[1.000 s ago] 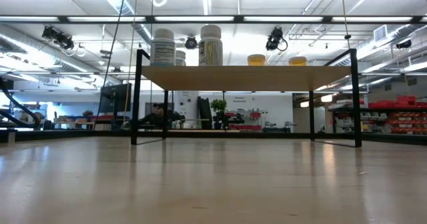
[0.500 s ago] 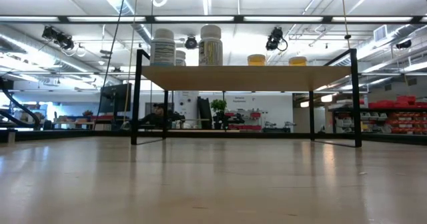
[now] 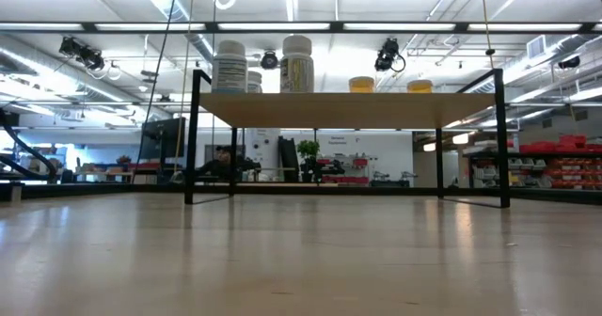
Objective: Pick and place medicine bottles onto shelf by color
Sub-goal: Put the orange pill bottle on the shelf
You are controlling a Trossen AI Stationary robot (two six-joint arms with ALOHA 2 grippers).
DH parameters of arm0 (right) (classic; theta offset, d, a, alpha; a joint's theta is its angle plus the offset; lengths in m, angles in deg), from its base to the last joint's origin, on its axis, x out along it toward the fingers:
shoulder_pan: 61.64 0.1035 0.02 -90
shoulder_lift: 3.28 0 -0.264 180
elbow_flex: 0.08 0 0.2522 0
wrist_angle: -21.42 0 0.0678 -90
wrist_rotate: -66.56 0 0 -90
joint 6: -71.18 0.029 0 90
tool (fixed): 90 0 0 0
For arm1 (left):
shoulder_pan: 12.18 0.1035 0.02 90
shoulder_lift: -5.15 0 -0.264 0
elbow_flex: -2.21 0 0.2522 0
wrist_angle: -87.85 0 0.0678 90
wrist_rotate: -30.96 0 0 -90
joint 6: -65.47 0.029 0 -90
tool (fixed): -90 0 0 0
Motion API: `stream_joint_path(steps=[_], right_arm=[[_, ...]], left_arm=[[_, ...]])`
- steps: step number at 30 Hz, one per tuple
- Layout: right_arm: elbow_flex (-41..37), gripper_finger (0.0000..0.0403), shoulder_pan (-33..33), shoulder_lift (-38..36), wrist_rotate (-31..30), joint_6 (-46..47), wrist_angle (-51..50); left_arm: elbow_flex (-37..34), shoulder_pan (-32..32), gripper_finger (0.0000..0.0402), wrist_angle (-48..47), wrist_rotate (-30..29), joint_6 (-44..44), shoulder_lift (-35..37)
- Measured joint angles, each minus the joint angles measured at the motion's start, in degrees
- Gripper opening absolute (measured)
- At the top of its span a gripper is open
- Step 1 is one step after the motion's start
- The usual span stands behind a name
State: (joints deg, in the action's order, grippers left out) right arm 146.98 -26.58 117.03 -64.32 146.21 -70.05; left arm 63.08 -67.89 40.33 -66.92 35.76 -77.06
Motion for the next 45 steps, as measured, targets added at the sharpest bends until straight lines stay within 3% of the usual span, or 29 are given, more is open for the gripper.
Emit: stream_joint_path(steps=[6,19,26,39,45], right_arm=[[0.00,0.0267,0.00,0.00,-0.01,0.07,0.13],[0.00,0.0267,0.00,0.02,0.00,0.00,0.13],[0.00,0.0267,-0.07,0.02,0.00,-0.02,0.13],[0.00,0.0267,1.99,0.02,1.92,0.63,0.11],[0.00,0.0267,3.19,0.02,1.95,0.17,0.09]], left_arm=[[0.00,0.01,0.0278,0.18,-0.01,-1.10,-0.77],[0.00,0.05,0.0224,3.37,-0.02,-1.22,-0.77],[0.00,1.52,0.0231,3.30,0.00,-1.22,-0.75],[6.74,11.40,0.0224,3.11,-0.02,-0.98,-0.66],[14.08,17.36,0.0223,1.60,0.01,6.24,-0.66]])
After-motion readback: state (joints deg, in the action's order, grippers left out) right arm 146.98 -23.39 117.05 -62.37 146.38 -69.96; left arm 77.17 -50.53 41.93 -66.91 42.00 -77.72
